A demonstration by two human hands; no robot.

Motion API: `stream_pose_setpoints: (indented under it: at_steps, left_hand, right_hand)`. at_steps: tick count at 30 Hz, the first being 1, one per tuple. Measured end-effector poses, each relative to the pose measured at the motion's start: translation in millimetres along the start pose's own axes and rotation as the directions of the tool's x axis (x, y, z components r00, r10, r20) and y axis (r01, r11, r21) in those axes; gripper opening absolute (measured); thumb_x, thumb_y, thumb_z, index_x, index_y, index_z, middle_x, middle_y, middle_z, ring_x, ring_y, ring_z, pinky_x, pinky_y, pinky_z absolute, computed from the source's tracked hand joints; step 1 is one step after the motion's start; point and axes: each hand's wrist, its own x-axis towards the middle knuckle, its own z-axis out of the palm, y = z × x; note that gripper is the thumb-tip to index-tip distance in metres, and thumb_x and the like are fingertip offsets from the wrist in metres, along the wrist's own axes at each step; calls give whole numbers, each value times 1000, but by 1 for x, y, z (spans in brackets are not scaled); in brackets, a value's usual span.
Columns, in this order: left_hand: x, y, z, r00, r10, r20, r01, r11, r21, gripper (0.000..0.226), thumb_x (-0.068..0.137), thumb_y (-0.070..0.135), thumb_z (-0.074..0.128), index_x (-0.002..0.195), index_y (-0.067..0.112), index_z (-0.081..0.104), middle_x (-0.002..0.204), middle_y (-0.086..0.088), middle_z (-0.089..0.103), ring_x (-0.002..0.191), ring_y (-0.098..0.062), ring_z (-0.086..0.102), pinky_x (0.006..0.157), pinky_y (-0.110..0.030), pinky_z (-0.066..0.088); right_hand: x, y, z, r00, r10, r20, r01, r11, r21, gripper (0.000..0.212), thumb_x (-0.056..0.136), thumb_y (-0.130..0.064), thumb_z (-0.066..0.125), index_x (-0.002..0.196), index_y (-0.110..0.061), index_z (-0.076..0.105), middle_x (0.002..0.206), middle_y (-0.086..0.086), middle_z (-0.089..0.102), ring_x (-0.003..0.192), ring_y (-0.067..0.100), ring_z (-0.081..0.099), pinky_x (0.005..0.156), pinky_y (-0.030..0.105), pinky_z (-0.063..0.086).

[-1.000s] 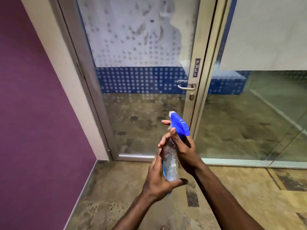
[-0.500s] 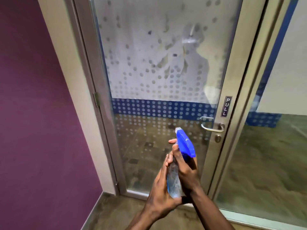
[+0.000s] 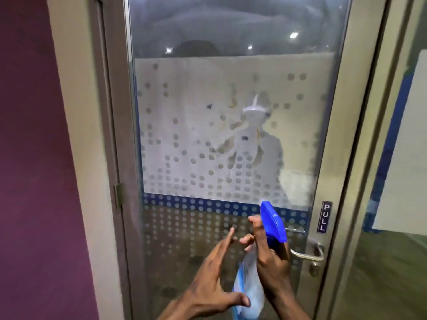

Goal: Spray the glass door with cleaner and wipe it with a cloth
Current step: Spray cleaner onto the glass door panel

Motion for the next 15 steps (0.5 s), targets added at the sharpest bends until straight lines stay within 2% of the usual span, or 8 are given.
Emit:
stream_pose_setpoints:
  at_steps: [3, 5, 8, 10, 13, 15]
  left_hand:
    - [66, -38, -51, 983, 53, -174, -18, 981, 192, 95, 86, 72, 57, 161, 30, 17, 168, 18, 18, 156, -4, 16, 127, -43, 27]
    - [116, -59, -93, 949, 105, -298, -2, 946, 325, 84, 91, 71, 47, 160, 30, 20, 168, 15, 19, 158, -6, 11, 127, -44, 26]
    - [185, -82, -153, 904, 188, -385, 41, 856, 515, 84, 94, 68, 43, 161, 23, 18, 170, 1, 17, 160, -16, 2, 129, -44, 22]
    - [222, -96, -187, 887, 215, -410, 73, 810, 582, 84, 96, 64, 43, 161, 20, 14, 172, -3, 10, 160, -21, -3, 129, -47, 17]
    - [255, -119, -221, 878, 255, -406, 96, 736, 670, 84, 98, 61, 43, 162, 19, 9, 172, -5, 0, 160, -24, -8, 130, -49, 12]
    - [269, -134, -236, 873, 294, -389, 88, 691, 718, 84, 99, 59, 42, 162, 17, 6, 172, -7, -2, 159, -26, -9, 130, -50, 10]
  right_hand:
    - [33, -6, 21, 996, -64, -63, 64, 998, 5, 29, 87, -45, 73, 109, -24, 73, 93, -2, 78, 74, 15, 74, 64, 17, 55]
    - [51, -10, 37, 992, -105, -74, 105, 994, 6, 28, 91, -40, 72, 113, -25, 71, 105, -8, 76, 85, 19, 75, 68, 18, 57]
    - [74, -13, 59, 986, -128, -102, 132, 991, 32, 36, 89, -36, 68, 123, -24, 67, 114, -4, 75, 96, 26, 75, 69, 18, 58]
    - [89, -15, 75, 984, -146, -105, 151, 988, 38, 40, 88, -34, 68, 125, -21, 66, 115, 1, 75, 89, 30, 75, 66, 20, 58]
    - [105, -19, 95, 986, -137, -92, 143, 988, 58, 38, 87, -34, 69, 122, -20, 66, 112, 1, 76, 71, 22, 73, 67, 25, 58]
    - [112, -21, 109, 987, -137, -78, 143, 987, 69, 30, 89, -30, 70, 118, -21, 67, 104, 0, 74, 68, 17, 67, 69, 29, 59]
